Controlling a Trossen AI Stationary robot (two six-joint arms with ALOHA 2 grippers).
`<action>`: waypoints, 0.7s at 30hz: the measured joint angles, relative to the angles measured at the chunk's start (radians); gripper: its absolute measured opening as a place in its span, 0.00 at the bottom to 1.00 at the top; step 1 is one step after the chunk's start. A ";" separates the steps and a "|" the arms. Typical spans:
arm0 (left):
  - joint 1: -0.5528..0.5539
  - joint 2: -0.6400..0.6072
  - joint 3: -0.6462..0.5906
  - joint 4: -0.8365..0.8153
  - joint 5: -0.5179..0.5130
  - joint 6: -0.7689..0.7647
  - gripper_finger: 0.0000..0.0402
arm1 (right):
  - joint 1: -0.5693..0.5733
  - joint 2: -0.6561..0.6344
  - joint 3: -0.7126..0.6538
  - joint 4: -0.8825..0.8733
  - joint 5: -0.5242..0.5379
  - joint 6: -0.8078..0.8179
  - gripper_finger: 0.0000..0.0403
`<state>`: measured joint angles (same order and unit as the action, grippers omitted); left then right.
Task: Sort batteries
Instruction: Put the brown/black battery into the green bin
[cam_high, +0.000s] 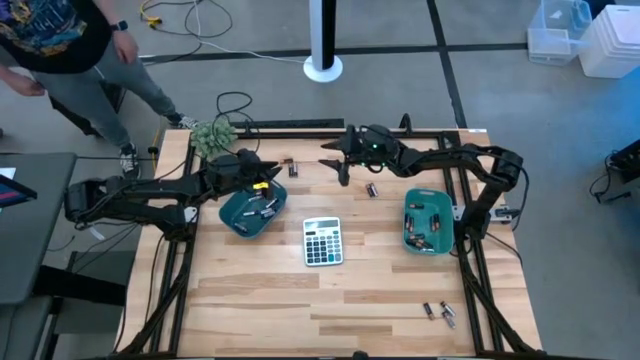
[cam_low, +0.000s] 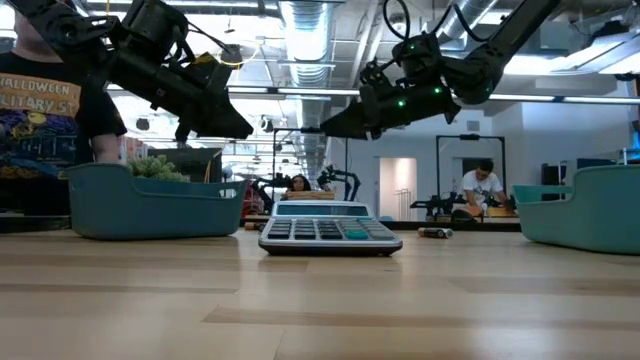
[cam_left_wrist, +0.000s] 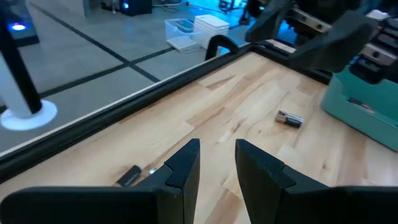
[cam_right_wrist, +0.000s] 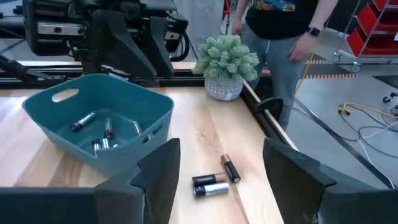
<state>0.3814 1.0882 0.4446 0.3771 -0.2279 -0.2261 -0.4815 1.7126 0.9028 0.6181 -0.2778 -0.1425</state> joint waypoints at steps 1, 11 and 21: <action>0.006 0.000 0.000 -0.001 0.000 -0.001 0.24 | -0.003 0.000 0.000 -0.001 0.000 0.000 0.61; 0.023 0.000 0.001 0.002 0.003 -0.023 0.24 | -0.011 0.001 0.000 -0.005 0.000 0.024 0.61; 0.022 0.000 0.001 0.002 0.025 -0.047 0.24 | 0.039 0.001 0.000 0.019 0.008 0.030 0.61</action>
<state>0.4038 1.0882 0.4458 0.3786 -0.2032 -0.2733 -0.4428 1.7138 0.9027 0.6366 -0.2702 -0.1123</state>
